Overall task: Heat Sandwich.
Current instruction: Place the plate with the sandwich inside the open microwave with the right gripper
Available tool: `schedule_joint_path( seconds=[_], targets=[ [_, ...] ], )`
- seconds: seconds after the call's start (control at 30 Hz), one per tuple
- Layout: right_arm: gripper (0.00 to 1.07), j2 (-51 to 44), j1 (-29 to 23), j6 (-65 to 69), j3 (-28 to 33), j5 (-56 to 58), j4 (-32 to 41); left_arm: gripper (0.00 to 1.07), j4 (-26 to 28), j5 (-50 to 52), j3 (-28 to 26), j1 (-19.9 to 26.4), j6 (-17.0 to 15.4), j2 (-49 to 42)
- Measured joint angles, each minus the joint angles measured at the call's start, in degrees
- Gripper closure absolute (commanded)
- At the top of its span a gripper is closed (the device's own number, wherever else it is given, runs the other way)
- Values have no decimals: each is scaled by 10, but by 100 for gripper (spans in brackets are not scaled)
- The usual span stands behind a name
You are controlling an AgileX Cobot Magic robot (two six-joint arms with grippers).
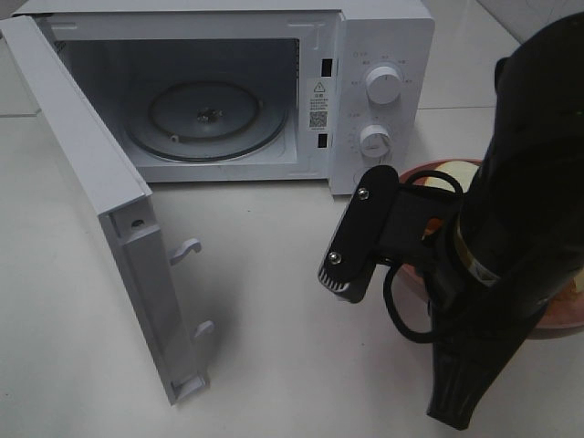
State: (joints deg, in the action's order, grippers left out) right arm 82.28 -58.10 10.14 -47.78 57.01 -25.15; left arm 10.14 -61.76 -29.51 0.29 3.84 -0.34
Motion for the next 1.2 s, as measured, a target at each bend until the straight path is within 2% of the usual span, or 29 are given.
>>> schedule_joint_path(
  seconds=[0.3, 0.7, 1.2],
  targets=[
    [107, 0, -1, -81, 0, -44, -2, 9, 0, 0, 0, 0, 0, 0],
    [106, 0, -1, -172, 1, -85, -41, 9, 0, 0, 0, 0, 0, 0],
    [106, 0, -1, -275, 3, -142, -45, 9, 0, 0, 0, 0, 0, 0]
  ],
)
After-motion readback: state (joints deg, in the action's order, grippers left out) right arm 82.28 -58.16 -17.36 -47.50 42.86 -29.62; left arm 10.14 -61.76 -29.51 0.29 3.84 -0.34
